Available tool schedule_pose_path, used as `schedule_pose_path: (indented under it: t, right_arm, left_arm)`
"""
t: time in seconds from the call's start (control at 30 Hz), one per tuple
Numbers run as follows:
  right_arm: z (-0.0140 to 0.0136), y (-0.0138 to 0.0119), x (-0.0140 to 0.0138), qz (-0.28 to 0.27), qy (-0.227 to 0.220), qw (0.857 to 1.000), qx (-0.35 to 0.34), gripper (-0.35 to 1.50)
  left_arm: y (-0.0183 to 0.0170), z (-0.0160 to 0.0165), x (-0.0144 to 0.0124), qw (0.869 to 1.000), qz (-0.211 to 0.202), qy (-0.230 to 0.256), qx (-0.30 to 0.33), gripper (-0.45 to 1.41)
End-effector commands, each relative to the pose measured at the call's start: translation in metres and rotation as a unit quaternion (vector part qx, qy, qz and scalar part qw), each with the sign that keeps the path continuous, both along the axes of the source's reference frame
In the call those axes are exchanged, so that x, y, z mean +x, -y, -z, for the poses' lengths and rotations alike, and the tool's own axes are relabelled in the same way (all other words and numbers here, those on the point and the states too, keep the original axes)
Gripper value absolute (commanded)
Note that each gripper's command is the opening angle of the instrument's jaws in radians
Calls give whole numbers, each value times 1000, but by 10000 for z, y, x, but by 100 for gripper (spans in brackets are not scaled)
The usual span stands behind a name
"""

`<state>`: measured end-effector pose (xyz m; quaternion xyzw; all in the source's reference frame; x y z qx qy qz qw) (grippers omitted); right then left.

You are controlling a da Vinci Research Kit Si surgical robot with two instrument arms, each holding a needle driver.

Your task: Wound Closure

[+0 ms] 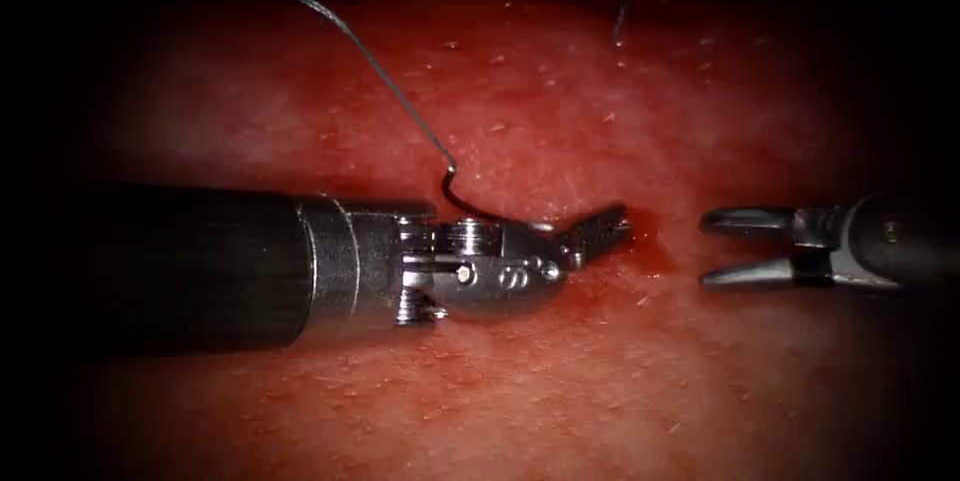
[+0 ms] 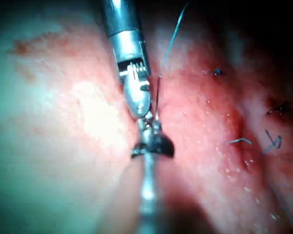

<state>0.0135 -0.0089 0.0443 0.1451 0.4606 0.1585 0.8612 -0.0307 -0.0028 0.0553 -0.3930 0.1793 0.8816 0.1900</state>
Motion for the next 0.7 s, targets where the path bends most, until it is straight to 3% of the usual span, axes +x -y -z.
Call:
schedule_pose_path:
  t: [0.03,0.33,0.5,0.7]
  right_arm:
    - [-5,4,5,1,0,1000,1,15]
    - [-4,3,4,1,0,1000,1,15]
    - [-1,-1,1,-2,2,1000,1,17]
    - [9,-7,-1,-14,-5,1000,4,22]
  left_arm:
    - [0,0,-2,1000,1,8,-3,-45]
    - [-2,44,24,999,-31,34,-7,-45]
    - [1,84,44,994,-86,69,-5,-45]
    - [17,104,66,970,-212,113,39,-45]
